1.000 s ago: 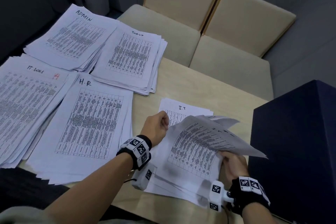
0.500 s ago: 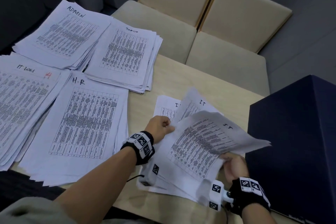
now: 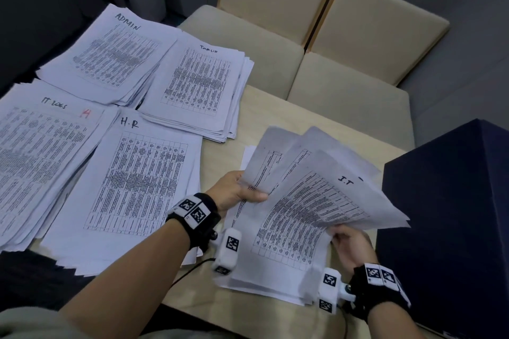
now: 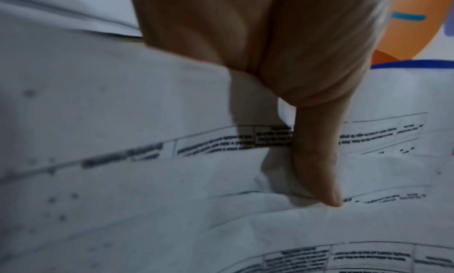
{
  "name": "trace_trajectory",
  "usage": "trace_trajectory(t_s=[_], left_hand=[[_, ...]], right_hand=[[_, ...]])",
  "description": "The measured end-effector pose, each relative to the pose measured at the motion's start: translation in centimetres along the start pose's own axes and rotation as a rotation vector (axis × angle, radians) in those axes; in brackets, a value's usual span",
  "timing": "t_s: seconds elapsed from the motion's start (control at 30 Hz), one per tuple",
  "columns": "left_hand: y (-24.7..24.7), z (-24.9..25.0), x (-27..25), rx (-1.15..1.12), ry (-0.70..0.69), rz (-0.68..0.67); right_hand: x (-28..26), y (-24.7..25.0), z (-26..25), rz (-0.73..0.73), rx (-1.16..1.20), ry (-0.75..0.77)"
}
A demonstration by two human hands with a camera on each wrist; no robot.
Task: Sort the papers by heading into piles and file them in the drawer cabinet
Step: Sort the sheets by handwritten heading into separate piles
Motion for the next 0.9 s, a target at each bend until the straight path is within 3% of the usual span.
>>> trace_trajectory(t_s=[0.13,0.23,0.3,0.5,0.67,0.73,0.83,0.9], left_hand=[[0.2,-0.1,-0.2,0.049,0.037,0.087],[1.2,-0.2,-0.1,0.143,0.009,0.260],[1.8,-0.2,-0.1,0.128,-0.024,0.317],[2.2,-1.2,0.1,0.057,0.016,0.371],[1.1,-0.8,0.1,-0.030,0.118,0.461],[0.0,-0.5,-0.4,-0.109,0.166,0.431],[-0.6,-0.2,-0.7,-0.203,0.204,0.435],[-0.9,0.2,-0.8,-0.315,0.209,0.335]], right_hand=[[0.5,0.3,0.2,0.087,-0.030,0.025],[0.2,1.2,-0.3,0.198,-0.132,0.195],[-0.5,1.5,-0.8,0.196,-0.177,0.262],[-1.9,1.3,-0.1,0.114,-0.045,0.069],[-1.9,-0.3,0.5,-0.147,0.253,-0.139],[-2.6,-0.6,0.3,-0.053,0.219,-0.189],[-2.6,-1.6,-0.2,-0.078,0.056,-0.159],[-2.3,-1.7,-0.7,-0.037,0.061,-0.170]])
Point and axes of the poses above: each hand's wrist, its own x-axis towards the middle knuckle, its own y-axis out of the back of the hand, z = x × y, the point moved 4 cm from there along x, towards the middle knuckle, and after that the axes turned 7 degrees about x, right-handed, at the moved point
